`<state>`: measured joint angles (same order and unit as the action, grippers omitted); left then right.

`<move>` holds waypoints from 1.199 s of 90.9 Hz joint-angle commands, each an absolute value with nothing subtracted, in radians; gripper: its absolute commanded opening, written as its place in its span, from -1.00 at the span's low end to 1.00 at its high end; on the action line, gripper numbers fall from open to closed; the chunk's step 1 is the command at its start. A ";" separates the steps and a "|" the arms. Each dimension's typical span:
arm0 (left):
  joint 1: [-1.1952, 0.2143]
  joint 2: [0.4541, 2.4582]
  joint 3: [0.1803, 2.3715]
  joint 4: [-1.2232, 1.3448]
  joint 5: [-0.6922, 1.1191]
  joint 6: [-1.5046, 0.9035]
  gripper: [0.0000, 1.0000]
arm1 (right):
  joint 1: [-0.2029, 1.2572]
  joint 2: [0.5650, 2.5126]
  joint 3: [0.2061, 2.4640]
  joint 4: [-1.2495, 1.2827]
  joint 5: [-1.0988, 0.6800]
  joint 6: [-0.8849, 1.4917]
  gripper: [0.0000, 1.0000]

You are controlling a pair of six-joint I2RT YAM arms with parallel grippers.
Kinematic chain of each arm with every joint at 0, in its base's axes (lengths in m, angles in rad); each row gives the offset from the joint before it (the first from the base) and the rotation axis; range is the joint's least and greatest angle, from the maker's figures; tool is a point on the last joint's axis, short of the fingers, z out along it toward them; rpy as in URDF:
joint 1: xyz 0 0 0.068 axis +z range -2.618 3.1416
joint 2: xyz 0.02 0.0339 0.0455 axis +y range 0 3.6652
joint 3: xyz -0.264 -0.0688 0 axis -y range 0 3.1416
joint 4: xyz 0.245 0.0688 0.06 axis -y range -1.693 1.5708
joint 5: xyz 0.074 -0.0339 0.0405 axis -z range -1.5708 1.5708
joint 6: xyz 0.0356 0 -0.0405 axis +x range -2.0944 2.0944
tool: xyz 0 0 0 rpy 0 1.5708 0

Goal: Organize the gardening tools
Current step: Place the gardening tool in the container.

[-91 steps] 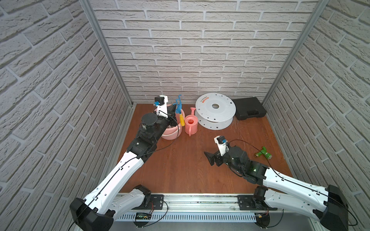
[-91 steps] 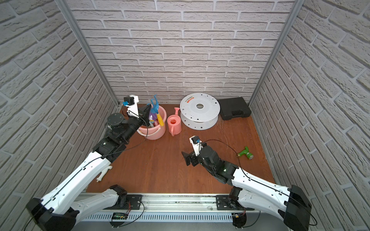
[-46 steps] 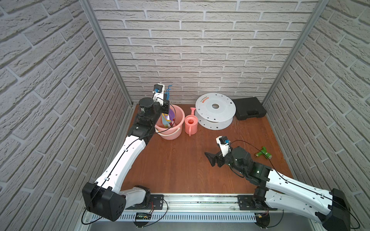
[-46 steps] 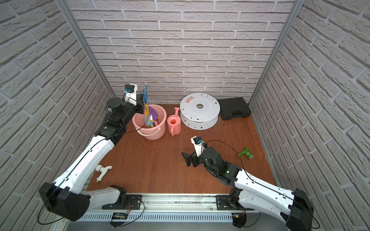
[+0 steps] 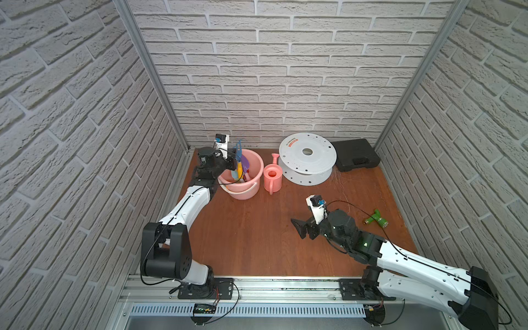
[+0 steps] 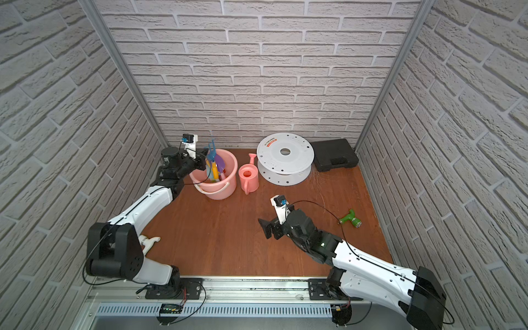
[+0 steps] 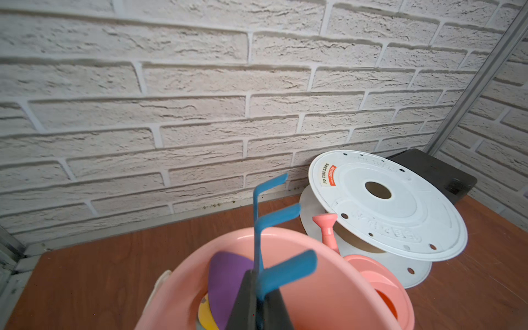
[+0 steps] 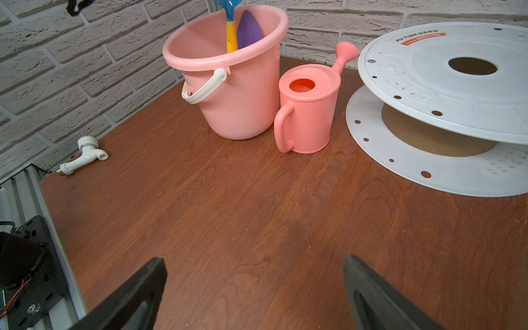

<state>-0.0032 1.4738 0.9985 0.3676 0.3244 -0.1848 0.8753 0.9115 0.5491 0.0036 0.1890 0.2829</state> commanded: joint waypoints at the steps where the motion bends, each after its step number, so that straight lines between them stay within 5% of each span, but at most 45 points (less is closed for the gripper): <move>1: 0.004 1.475 0.927 0.520 0.375 -0.206 -1.00 | 0.882 0.912 0.540 0.023 0.208 0.293 1.00; 50: 0.037 1.591 1.053 0.379 0.719 -0.313 -1.00 | 0.881 0.900 0.543 0.010 0.216 0.295 1.00; 80: 0.054 1.517 1.005 0.264 0.534 -0.111 -1.00 | 0.881 0.890 0.541 0.009 0.215 0.297 1.00; 109: 0.099 1.550 1.023 0.228 0.557 -0.118 -1.00 | 0.881 0.890 0.540 0.009 0.221 0.296 1.00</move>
